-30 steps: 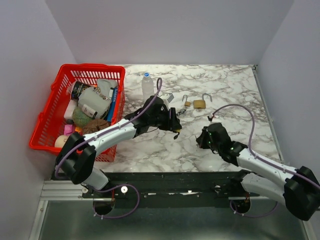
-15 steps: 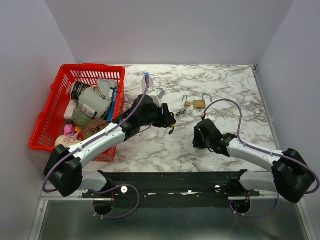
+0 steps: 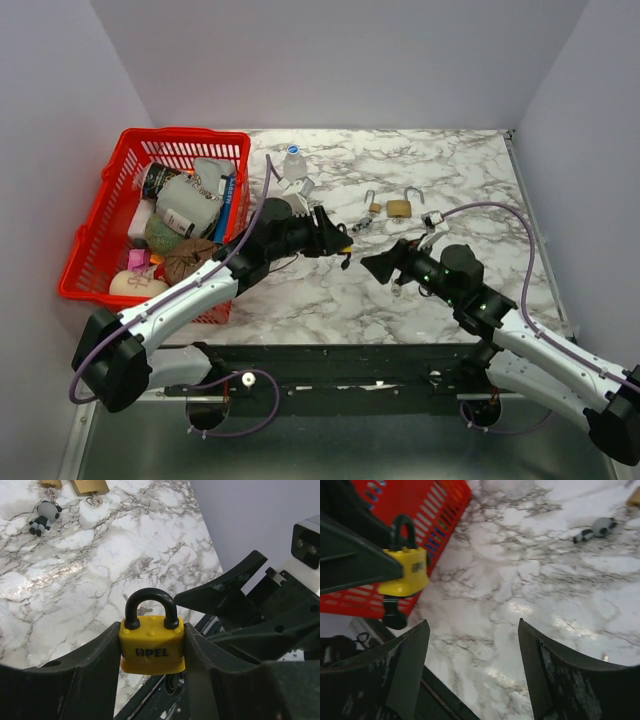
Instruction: Unlock with the key
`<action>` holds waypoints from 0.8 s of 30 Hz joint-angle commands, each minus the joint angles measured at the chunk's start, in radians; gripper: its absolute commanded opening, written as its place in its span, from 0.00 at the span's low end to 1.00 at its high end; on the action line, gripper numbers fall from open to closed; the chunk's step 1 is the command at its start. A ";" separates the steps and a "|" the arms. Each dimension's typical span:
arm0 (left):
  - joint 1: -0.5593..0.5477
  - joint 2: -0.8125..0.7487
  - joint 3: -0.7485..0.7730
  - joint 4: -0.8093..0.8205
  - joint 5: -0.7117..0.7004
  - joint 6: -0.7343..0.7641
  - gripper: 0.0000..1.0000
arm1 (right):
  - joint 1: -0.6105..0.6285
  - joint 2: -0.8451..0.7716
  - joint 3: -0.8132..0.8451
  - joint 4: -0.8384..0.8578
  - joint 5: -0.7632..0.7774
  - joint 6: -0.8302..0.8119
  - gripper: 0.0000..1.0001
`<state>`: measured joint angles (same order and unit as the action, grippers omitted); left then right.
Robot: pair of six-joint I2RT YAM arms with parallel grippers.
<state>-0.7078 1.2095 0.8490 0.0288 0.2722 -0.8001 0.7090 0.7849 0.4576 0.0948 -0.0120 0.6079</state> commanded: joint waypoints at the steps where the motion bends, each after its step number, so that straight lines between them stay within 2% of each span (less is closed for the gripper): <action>1: -0.004 -0.070 -0.021 0.105 -0.120 -0.125 0.00 | 0.043 0.010 0.016 0.172 -0.121 0.026 0.81; 8: -0.022 -0.096 -0.051 0.091 -0.220 -0.186 0.00 | 0.190 0.106 0.082 0.232 0.041 -0.043 0.82; 14: -0.045 -0.116 -0.087 0.115 -0.258 -0.237 0.00 | 0.234 0.200 0.125 0.315 0.124 -0.106 0.78; 18: -0.067 -0.131 -0.108 0.137 -0.265 -0.266 0.00 | 0.265 0.267 0.171 0.307 0.240 -0.140 0.75; 24: -0.101 -0.163 -0.137 0.155 -0.343 -0.304 0.00 | 0.290 0.367 0.223 0.312 0.317 -0.165 0.60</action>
<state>-0.7757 1.0981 0.7212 0.0883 -0.0151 -1.0534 0.9817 1.1042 0.6304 0.3519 0.1905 0.4816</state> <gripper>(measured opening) 0.550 0.638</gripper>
